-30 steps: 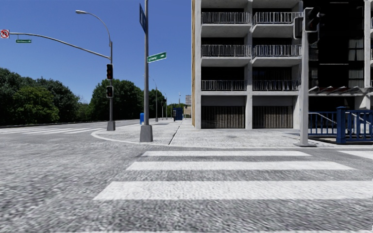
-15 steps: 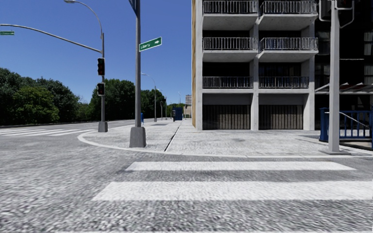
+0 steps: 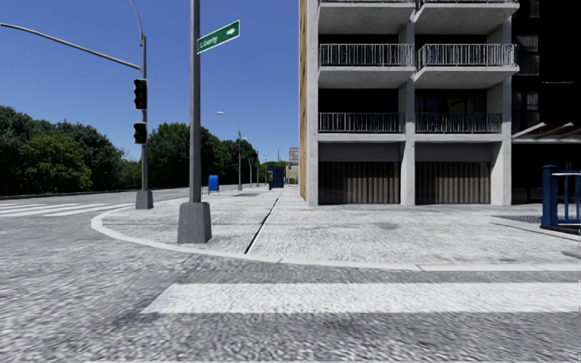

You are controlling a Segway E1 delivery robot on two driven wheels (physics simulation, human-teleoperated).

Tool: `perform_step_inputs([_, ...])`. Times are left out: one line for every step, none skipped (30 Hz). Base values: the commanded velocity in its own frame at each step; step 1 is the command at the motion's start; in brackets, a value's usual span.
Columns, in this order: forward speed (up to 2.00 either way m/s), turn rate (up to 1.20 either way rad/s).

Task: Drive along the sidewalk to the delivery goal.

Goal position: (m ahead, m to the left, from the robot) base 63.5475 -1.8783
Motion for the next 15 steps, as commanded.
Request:
perform_step_inputs([2.00,0.00])
perform_step_inputs([2.00,0.00])
perform_step_inputs([2.00,0.00])
perform_step_inputs([2.00,0.00])
perform_step_inputs([2.00,0.00])
perform_step_inputs([2.00,0.00])
perform_step_inputs([2.00,0.00])
perform_step_inputs([2.00,0.00])
perform_step_inputs([2.00,0.00])
perform_step_inputs([2.00,0.00])
perform_step_inputs([2.00,0.00])
perform_step_inputs([2.00,0.00])
perform_step_inputs([2.00,0.00])
perform_step_inputs([2.00,0.00])
perform_step_inputs([2.00,0.00])
